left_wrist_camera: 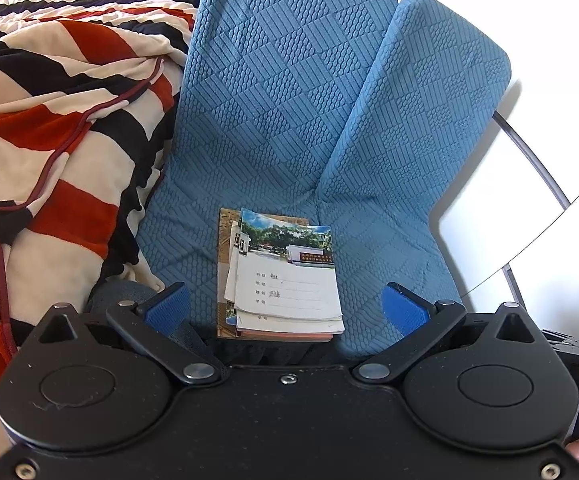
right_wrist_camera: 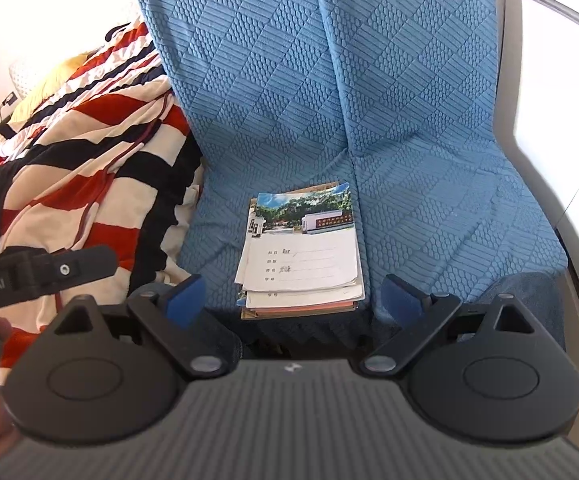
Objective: Organize objects
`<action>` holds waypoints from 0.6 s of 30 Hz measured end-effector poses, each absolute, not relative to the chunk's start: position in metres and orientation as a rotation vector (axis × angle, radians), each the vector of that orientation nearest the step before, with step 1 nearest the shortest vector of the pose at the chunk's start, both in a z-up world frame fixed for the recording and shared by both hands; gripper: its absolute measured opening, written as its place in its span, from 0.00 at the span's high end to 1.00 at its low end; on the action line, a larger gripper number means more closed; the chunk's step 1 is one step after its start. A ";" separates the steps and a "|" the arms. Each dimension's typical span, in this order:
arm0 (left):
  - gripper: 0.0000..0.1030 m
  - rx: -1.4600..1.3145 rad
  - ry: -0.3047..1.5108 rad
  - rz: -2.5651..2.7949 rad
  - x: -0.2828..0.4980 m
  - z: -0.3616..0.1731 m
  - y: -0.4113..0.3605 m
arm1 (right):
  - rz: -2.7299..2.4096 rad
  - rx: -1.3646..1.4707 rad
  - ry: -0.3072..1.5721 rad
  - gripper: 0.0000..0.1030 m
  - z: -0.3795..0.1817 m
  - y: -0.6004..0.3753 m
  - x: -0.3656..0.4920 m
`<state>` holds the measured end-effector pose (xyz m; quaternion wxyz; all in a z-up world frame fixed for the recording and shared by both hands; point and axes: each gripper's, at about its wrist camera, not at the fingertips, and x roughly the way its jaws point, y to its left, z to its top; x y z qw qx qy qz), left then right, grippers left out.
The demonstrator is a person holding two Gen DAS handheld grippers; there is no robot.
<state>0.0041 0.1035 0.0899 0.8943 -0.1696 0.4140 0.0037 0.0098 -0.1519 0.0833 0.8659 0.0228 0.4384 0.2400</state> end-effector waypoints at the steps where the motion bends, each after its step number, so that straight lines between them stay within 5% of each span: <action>1: 0.01 -0.349 0.859 0.007 0.004 0.090 0.103 | 0.502 0.047 0.918 0.07 0.083 -0.152 0.009; 18: 0.01 -0.330 0.846 -0.013 0.001 0.096 0.097 | 0.504 0.047 0.927 0.07 0.083 -0.153 0.008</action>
